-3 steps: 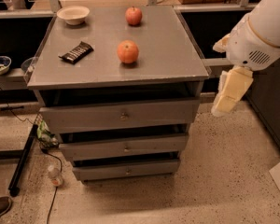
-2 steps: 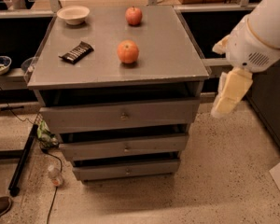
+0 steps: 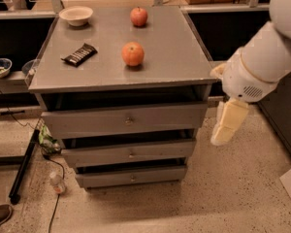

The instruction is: Open top drawer

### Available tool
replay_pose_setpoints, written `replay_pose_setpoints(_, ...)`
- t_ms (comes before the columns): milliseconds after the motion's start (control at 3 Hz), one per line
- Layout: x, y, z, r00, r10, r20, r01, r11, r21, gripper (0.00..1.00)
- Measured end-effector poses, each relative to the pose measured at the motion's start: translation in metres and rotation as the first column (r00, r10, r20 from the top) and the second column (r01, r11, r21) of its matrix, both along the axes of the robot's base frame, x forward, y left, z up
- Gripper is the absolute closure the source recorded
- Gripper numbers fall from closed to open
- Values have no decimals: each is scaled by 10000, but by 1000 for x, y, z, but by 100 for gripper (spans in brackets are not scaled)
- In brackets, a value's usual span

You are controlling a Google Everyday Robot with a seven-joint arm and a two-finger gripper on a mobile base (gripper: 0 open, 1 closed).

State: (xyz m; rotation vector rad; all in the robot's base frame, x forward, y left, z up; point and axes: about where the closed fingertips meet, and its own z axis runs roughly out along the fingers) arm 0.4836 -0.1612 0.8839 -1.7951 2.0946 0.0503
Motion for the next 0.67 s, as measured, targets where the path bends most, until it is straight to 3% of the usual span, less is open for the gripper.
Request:
replay_pose_setpoints(333, 12, 5, -39, 9991, 192, -382, -198, 9997, -145, 0)
replay_pose_setpoints(667, 13, 7, -44, 9991, 152, -404, -155, 9999, -73, 0)
